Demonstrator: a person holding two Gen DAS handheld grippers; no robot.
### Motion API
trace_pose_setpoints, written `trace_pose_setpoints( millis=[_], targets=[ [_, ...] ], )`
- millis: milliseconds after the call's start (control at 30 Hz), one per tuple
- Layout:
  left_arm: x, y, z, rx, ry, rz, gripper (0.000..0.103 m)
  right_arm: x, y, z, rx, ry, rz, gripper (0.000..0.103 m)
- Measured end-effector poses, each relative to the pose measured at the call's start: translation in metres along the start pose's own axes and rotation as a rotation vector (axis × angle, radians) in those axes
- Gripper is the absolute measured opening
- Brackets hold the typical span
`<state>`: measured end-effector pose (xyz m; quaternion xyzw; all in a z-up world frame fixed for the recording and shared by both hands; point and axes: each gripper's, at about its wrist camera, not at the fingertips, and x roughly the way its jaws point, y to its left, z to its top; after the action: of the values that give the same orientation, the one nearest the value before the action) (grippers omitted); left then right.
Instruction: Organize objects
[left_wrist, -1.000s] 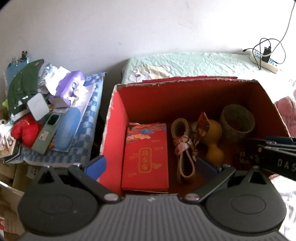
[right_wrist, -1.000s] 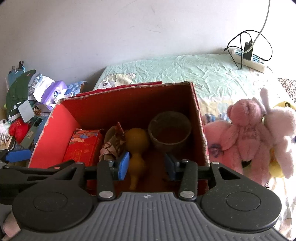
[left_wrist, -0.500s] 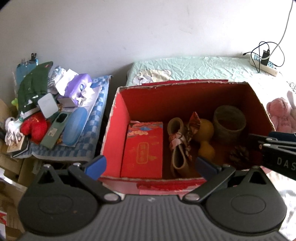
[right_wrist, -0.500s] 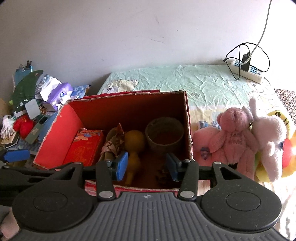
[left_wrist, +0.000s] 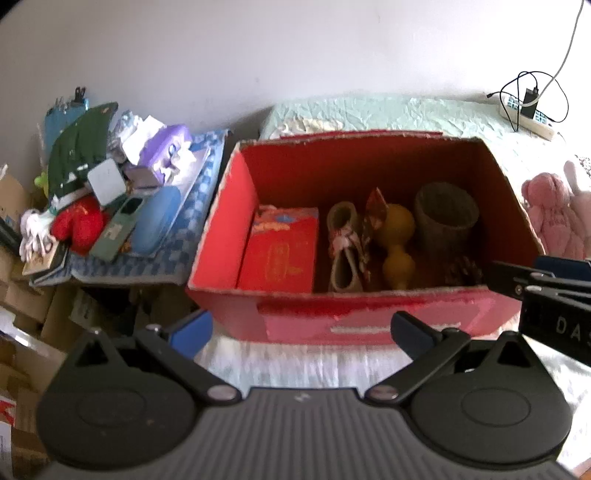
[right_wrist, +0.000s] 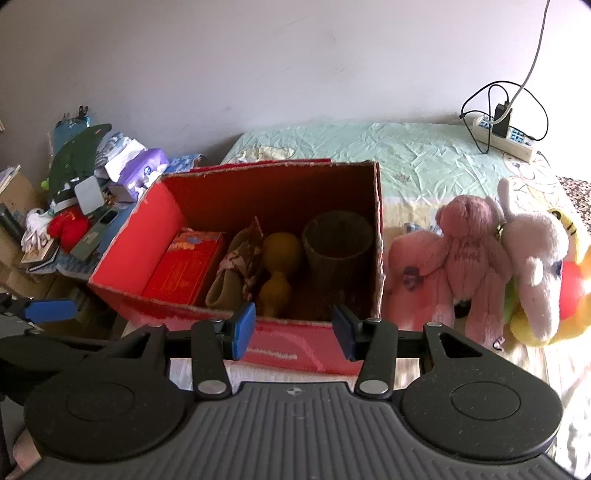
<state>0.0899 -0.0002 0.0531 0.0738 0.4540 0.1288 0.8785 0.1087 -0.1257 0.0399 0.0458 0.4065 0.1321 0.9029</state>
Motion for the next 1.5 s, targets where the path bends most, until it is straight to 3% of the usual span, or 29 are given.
trace_pose_setpoints(
  millis=[833,1133,1500],
  targets=[
    [-0.004,-0.006,-0.055,-0.022,0.126,0.025,0.103,-0.006,0.011,-0.042,-0.023,0.089,0.045,0.050],
    [-0.003,0.015,-0.047,-0.035,0.136,0.034,0.103,-0.002,0.034,-0.028,-0.032,0.082,0.074,0.051],
    [-0.004,0.037,-0.004,-0.029,0.049,-0.017,0.103,0.002,0.041,0.011,-0.006,-0.008,0.007,0.052]
  ],
)
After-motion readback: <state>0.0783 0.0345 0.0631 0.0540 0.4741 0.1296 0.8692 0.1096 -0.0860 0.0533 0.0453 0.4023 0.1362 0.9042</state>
